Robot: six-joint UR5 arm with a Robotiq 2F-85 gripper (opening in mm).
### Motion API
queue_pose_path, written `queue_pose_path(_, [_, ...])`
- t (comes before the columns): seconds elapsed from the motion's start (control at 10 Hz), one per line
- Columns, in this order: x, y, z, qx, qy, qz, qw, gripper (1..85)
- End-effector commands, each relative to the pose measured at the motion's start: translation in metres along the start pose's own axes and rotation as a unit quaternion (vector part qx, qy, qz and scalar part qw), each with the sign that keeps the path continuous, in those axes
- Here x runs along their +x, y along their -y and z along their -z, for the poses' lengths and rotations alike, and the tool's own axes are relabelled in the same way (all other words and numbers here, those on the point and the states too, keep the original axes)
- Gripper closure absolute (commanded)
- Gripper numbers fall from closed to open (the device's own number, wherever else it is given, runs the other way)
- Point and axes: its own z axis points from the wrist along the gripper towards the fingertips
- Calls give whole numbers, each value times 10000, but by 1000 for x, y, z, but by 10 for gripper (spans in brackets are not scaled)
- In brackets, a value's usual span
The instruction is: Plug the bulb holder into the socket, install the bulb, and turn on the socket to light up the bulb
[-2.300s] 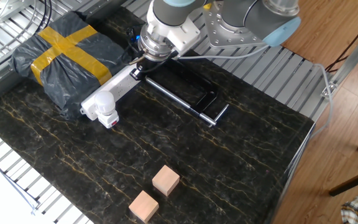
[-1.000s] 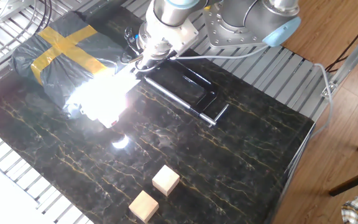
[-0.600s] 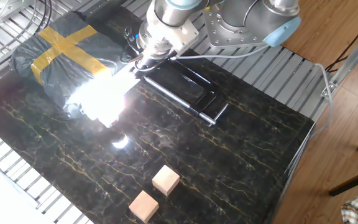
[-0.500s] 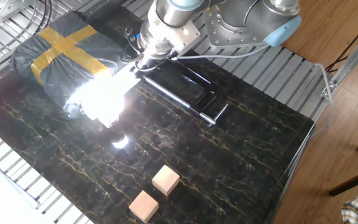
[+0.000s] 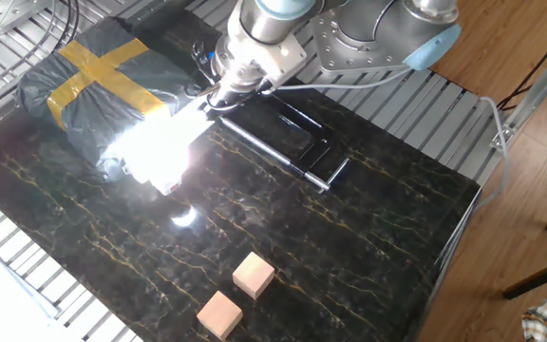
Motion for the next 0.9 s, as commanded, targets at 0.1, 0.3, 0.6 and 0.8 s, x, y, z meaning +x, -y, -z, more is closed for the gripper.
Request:
queue_pose_path(0.1, [-8, 2, -7, -3, 71, -155, 9999, 843])
queue_pose_path(0.3, [-7, 0, -10, 16, 27, -182, 9998, 843])
queue_pose_path(0.6, [-3, 0, -14, 44, -108, -203, 9997, 843])
queue_pose_path(0.8, [4, 0, -14, 82, -266, -213, 9994, 843])
